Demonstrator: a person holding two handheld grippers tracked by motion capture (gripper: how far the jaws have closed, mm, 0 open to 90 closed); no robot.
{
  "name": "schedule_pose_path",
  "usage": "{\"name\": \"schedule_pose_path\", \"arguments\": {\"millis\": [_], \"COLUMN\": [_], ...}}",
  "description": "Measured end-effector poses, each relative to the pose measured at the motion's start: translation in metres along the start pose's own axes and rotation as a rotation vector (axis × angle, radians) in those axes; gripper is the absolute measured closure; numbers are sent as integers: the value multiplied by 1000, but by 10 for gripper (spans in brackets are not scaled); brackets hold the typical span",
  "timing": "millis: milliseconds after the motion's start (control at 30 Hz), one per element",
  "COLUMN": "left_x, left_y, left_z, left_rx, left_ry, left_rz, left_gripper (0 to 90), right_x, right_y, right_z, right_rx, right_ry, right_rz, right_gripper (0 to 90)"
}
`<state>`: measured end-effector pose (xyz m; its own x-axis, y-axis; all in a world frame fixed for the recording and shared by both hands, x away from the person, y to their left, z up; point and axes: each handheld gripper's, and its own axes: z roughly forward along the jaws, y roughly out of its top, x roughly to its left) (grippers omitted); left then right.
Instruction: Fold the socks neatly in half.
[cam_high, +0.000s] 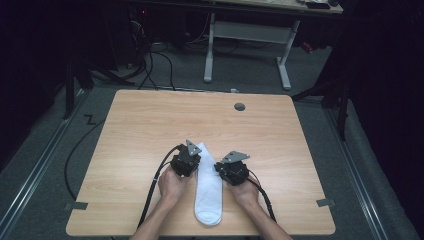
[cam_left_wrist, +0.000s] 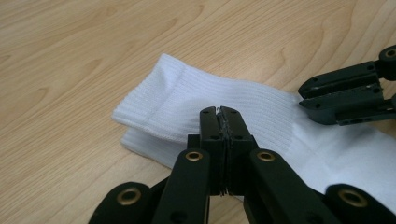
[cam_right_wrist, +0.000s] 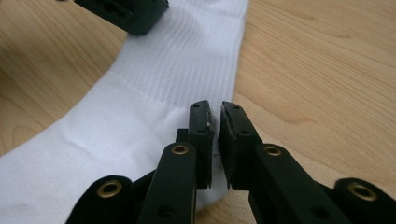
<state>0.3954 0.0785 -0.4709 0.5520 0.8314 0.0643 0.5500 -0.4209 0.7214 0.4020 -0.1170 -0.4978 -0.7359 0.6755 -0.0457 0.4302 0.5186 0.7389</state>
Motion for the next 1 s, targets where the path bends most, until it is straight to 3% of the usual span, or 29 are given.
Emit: {"name": "schedule_pose_path", "arguments": {"millis": [133, 200, 233, 367, 433, 567, 800, 1000], "left_x": [0, 3, 5, 0, -4, -1, 5, -2], "left_y": [-8, -13, -14, -13, -13, -20, -9, -15], "left_z": [4, 6, 5, -3, -1, 6, 17, -2], "left_rx": [56, 68, 47, 5, 28, 52, 39, -11], "left_ry": [9, 8, 19, 9, -5, 0, 10, -27], "left_rz": [3, -21, -41, -38, -27, -41, -67, -67], "left_gripper": [882, 872, 826, 695, 653, 616, 550, 498], "right_x": [2, 2, 2, 3, 5, 4, -4, 2], "right_y": [0, 0, 1, 3, 4, 0, -1, -3], "right_z": [2, 2, 1, -6, -7, 0, -11, -23], "right_rx": [4, 1, -7, -44, -43, 3, -21, -63], "right_ry": [0, 0, -1, 12, 27, 29, -16, 29], "right_rz": [-8, -8, -6, -8, -16, -21, 17, 31], "right_gripper": [759, 744, 737, 756, 761, 757, 692, 668]}}
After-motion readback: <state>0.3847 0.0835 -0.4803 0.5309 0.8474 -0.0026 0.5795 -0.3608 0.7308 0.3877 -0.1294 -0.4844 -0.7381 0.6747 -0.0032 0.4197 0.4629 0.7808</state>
